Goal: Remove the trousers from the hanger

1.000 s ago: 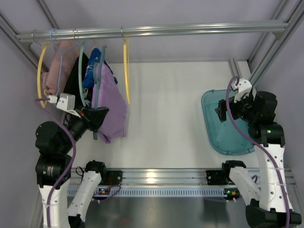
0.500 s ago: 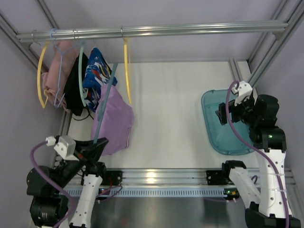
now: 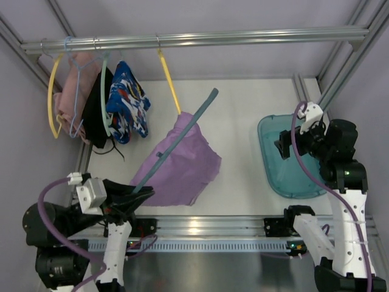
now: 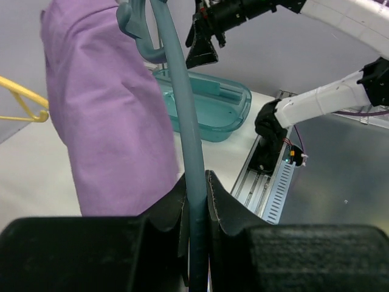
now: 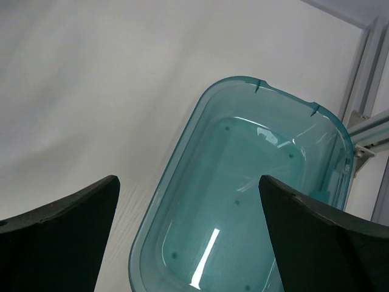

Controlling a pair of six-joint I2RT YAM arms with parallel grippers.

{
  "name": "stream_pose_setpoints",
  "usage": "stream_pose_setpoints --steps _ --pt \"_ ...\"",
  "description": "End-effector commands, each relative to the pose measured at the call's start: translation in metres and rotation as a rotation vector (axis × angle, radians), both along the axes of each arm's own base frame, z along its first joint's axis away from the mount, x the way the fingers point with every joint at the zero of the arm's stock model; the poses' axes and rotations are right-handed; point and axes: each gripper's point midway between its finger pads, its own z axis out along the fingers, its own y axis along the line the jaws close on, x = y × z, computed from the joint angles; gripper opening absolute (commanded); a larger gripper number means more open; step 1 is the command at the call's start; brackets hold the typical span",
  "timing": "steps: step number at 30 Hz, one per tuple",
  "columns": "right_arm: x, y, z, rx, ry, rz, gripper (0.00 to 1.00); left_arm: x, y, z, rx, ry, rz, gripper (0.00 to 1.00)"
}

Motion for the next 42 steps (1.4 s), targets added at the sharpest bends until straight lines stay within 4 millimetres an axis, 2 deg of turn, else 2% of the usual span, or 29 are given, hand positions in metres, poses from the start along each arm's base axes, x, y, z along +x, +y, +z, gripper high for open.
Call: stream_pose_setpoints --steps 1,2,6,9,12,13,15,16,19,22,23,26,28,30,32,33,34,35,36,37,38,39,42 --pt "-0.002 0.011 0.033 0.035 -0.086 0.040 0.99 0.000 -0.014 0.019 0.070 -0.102 -0.123 0.00" --pt "-0.004 0.013 0.035 0.041 -0.087 0.049 0.99 0.008 -0.013 0.020 0.063 -0.069 -0.109 0.00" --pt "-0.012 0.023 0.049 0.067 -0.120 0.106 0.99 0.066 0.000 0.023 -0.028 0.164 -0.016 0.00" --pt "-0.014 0.029 0.055 0.096 -0.131 0.129 0.99 0.090 0.006 0.026 -0.058 0.257 -0.019 0.00" --pt "-0.011 0.032 0.057 0.120 -0.128 0.135 0.99 0.100 0.010 0.034 -0.047 0.242 -0.025 0.00" --pt "-0.010 0.032 0.058 0.121 -0.129 0.134 0.99 0.112 0.013 0.035 -0.056 0.271 -0.024 0.00" --pt "-0.007 0.032 0.060 0.127 -0.125 0.133 1.00 0.115 0.014 0.046 -0.056 0.271 -0.038 0.00" --pt "-0.005 0.032 0.061 0.129 -0.126 0.133 0.99 0.129 0.018 0.048 -0.066 0.301 -0.039 0.00" --pt "-0.001 0.033 0.062 0.137 -0.125 0.130 1.00 0.139 0.021 0.062 -0.060 0.284 -0.040 0.00" --pt "0.003 0.034 0.065 0.152 -0.130 0.125 0.99 0.157 0.025 0.072 -0.078 0.328 -0.046 0.00" --pt "0.004 0.034 0.063 0.156 -0.125 0.122 0.99 0.171 0.028 0.071 -0.090 0.362 -0.045 0.00" --pt "0.007 0.034 0.065 0.168 -0.132 0.112 0.99 0.190 0.017 0.072 -0.096 0.408 -0.061 0.00" --pt "0.008 0.034 0.068 0.168 -0.144 0.110 0.99 0.195 -0.008 0.070 -0.082 0.424 -0.090 0.00" --pt "0.006 0.040 0.072 0.168 -0.152 0.132 0.99 0.187 -0.038 0.069 -0.058 0.435 -0.173 0.00" --pt "0.003 0.040 0.079 0.169 -0.174 0.132 0.99 0.202 -0.050 0.068 -0.088 0.452 -0.130 0.00" --pt "0.002 0.040 0.083 0.175 -0.184 0.129 0.99 0.198 -0.057 0.070 -0.119 0.485 -0.136 0.00" --pt "0.001 0.040 0.086 0.178 -0.197 0.127 0.99 0.207 -0.059 0.071 -0.154 0.484 -0.074 0.00" --pt "-0.001 0.040 0.089 0.181 -0.214 0.123 0.99 0.216 -0.064 0.060 -0.179 0.511 -0.039 0.00" --pt "-0.002 0.040 0.091 0.186 -0.221 0.118 0.99 0.210 -0.076 0.071 -0.233 0.489 -0.065 0.00" --pt "-0.003 0.039 0.091 0.187 -0.226 0.114 1.00 0.203 -0.077 0.079 -0.275 0.460 -0.055 0.00" --pt "-0.005 0.039 0.091 0.188 -0.229 0.109 0.99 0.220 -0.078 0.070 -0.319 0.478 0.036 0.00" --pt "-0.007 0.038 0.090 0.187 -0.228 0.107 0.99 0.214 -0.090 0.071 -0.344 0.506 0.033 0.00" --pt "-0.013 0.039 0.087 0.187 -0.229 0.110 0.99 0.223 -0.111 0.060 -0.373 0.600 0.074 0.00"
